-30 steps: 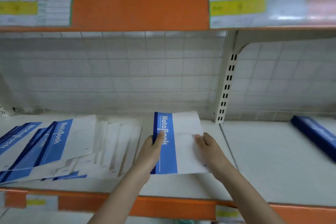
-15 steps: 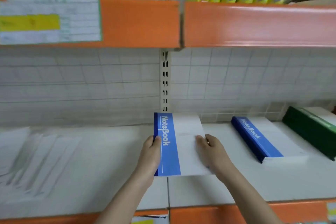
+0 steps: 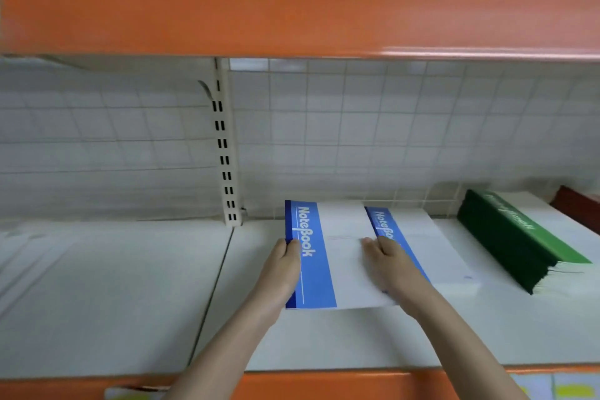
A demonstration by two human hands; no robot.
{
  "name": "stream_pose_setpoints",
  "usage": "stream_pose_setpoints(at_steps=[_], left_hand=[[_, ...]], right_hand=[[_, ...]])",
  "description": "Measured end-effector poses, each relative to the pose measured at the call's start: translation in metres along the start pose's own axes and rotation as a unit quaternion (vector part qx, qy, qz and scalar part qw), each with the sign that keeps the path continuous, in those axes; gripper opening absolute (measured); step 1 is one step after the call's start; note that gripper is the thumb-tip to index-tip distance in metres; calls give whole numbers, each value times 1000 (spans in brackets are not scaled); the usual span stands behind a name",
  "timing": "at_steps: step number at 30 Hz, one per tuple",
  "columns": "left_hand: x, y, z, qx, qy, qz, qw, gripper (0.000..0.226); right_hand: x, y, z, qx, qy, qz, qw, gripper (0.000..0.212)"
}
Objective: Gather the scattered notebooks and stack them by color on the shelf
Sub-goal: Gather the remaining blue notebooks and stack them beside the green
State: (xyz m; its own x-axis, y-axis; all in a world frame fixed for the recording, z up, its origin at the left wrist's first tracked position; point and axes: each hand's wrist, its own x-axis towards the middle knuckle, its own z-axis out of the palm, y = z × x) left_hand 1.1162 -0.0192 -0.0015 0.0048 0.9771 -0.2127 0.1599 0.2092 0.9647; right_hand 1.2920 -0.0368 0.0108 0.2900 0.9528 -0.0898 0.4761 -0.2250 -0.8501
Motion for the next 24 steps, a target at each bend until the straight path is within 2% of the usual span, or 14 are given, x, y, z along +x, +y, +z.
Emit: stream_pose_setpoints(at_steps=[5, 10, 15, 24], left_hand=[[10, 19, 37, -4, -25, 25, 999, 28], [21, 29, 75, 26, -66, 69, 995, 31], [39, 28, 104, 78, -52, 102, 990, 25], [53, 22, 133, 155, -39, 146, 976, 22]], right_hand=[[22, 21, -48, 6, 35, -17, 999, 34], [48, 41, -81, -62, 87, -36, 994, 42], [68, 59, -98, -154, 122, -57, 979, 42], [82, 77, -113, -161, 115, -47, 979, 37]])
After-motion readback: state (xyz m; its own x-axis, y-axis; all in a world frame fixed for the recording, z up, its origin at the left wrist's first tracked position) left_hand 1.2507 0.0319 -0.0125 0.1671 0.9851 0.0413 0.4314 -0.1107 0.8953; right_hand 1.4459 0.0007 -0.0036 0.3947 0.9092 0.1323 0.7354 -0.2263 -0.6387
